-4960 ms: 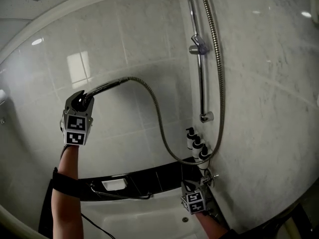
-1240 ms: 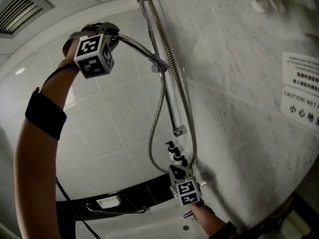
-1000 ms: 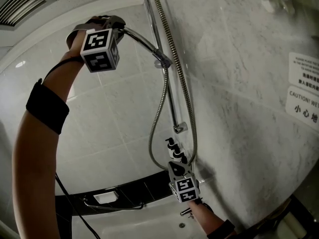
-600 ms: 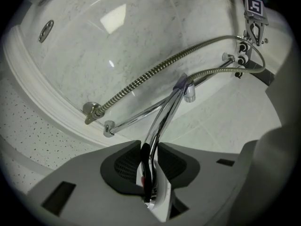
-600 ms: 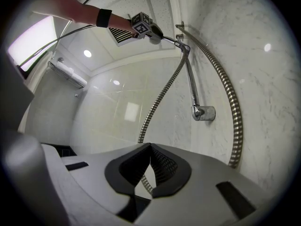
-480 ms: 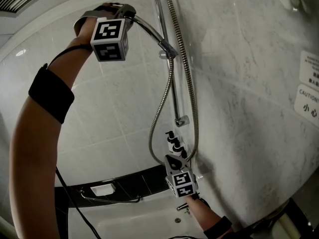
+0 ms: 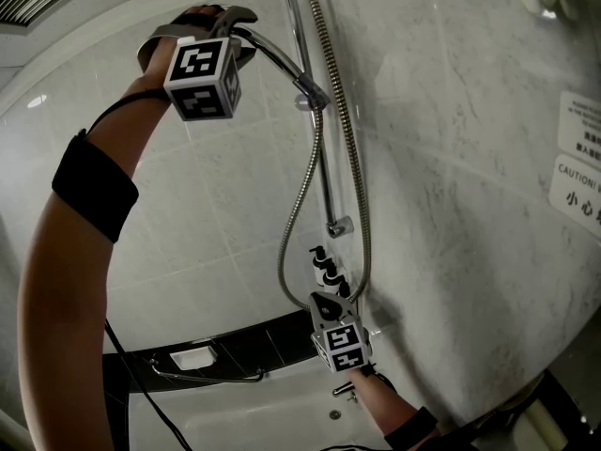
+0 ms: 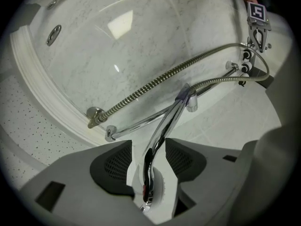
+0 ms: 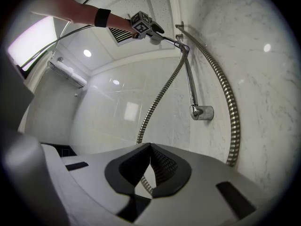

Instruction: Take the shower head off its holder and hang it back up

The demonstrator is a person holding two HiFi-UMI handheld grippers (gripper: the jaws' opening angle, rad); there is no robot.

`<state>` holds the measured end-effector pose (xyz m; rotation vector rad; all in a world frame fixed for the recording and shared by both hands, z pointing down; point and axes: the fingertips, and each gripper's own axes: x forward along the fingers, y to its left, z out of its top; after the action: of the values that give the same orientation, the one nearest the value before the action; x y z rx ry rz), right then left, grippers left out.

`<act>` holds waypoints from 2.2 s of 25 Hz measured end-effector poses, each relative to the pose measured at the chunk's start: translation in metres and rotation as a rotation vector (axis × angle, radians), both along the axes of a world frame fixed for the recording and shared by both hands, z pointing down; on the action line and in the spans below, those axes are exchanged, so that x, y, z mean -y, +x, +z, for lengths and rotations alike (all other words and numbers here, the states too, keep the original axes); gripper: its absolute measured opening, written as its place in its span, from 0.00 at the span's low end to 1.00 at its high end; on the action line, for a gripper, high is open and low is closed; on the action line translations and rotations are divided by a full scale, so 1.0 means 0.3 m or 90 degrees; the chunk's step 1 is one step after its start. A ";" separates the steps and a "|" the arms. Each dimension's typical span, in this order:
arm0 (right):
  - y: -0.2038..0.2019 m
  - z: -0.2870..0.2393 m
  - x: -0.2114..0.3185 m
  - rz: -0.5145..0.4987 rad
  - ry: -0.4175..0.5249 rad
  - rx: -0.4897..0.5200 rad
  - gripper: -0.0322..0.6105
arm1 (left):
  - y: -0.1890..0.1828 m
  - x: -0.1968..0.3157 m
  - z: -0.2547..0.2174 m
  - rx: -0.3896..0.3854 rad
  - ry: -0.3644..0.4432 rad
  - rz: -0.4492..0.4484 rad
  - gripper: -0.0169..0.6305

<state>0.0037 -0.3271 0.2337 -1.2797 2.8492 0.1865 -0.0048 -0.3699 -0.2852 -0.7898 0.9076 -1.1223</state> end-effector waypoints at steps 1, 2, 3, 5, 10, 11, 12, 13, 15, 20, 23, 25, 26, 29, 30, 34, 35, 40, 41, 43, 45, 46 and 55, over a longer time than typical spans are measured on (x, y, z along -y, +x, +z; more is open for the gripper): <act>-0.001 -0.008 -0.009 -0.003 -0.002 0.002 0.09 | 0.002 -0.007 -0.003 0.000 0.001 0.001 0.36; 0.000 -0.010 -0.014 -0.004 -0.003 0.003 0.09 | 0.001 -0.013 -0.004 0.002 0.003 0.000 0.36; 0.001 -0.008 -0.017 -0.004 -0.004 0.003 0.09 | -0.002 -0.018 -0.002 0.005 0.003 -0.002 0.36; 0.001 -0.001 -0.024 -0.004 -0.006 0.001 0.09 | -0.012 -0.030 0.010 0.005 0.000 -0.003 0.36; 0.017 0.017 -0.033 0.004 -0.007 -0.009 0.09 | -0.075 -0.105 0.061 -0.046 -0.011 0.020 0.27; 0.022 0.013 -0.037 0.005 -0.007 -0.009 0.09 | -0.095 -0.131 0.069 -0.064 -0.010 0.029 0.23; 0.030 0.016 -0.038 0.008 -0.006 -0.011 0.09 | -0.115 -0.160 0.079 -0.086 -0.008 0.042 0.16; 0.039 0.022 -0.035 0.013 -0.005 -0.015 0.09 | -0.136 -0.190 0.090 -0.113 -0.008 0.056 0.06; 0.054 0.035 -0.032 0.019 -0.003 -0.022 0.09 | -0.186 -0.250 0.123 -0.188 -0.018 0.083 0.04; 0.068 0.081 -0.050 0.022 -0.016 -0.037 0.09 | -0.366 -0.375 0.315 -0.411 -0.083 0.121 0.04; 0.064 0.113 -0.054 0.029 -0.024 -0.042 0.09 | -0.497 -0.413 0.464 -0.530 -0.112 0.130 0.04; 0.055 0.132 -0.055 0.032 -0.026 -0.050 0.09 | -0.580 -0.432 0.569 -0.600 -0.126 0.130 0.04; 0.051 0.142 -0.060 0.032 -0.029 -0.055 0.09 | -0.622 -0.444 0.626 -0.638 -0.132 0.129 0.04; 0.037 0.184 -0.090 0.028 -0.047 -0.071 0.09 | -0.753 -0.483 0.816 -0.743 -0.142 0.119 0.04; 0.029 0.194 -0.103 0.025 -0.054 -0.074 0.09 | -0.784 -0.498 0.881 -0.771 -0.147 0.112 0.04; 0.012 0.237 -0.102 0.026 -0.064 -0.085 0.09 | -0.878 -0.560 1.114 -0.872 -0.159 0.085 0.04; 0.006 0.246 -0.100 0.025 -0.065 -0.088 0.09 | -0.914 -0.572 1.168 -0.896 -0.153 0.077 0.04; -0.054 0.267 -0.116 0.010 -0.070 -0.098 0.09 | -1.058 -0.655 1.405 -1.009 -0.137 0.033 0.04; -0.062 0.271 -0.122 0.007 -0.071 -0.102 0.09 | -1.079 -0.678 1.445 -1.028 -0.132 0.025 0.04; -0.075 0.284 -0.134 0.002 -0.074 -0.110 0.09 | -1.109 -0.728 1.528 -1.056 -0.128 0.007 0.04; -0.086 0.289 -0.143 -0.001 -0.075 -0.115 0.09 | -1.126 -0.776 1.607 -1.076 -0.135 -0.015 0.04; -0.092 0.287 -0.146 -0.003 -0.075 -0.116 0.09 | -1.139 -0.798 1.644 -1.087 -0.136 -0.024 0.04; -0.095 0.321 -0.187 -0.004 -0.083 -0.125 0.09 | -1.234 -0.993 1.913 -1.170 -0.120 -0.087 0.04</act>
<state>-0.0248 -0.2709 0.3300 -1.3443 3.0777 0.1348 -0.3750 -0.0718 0.2888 -1.9723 2.3506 -0.2904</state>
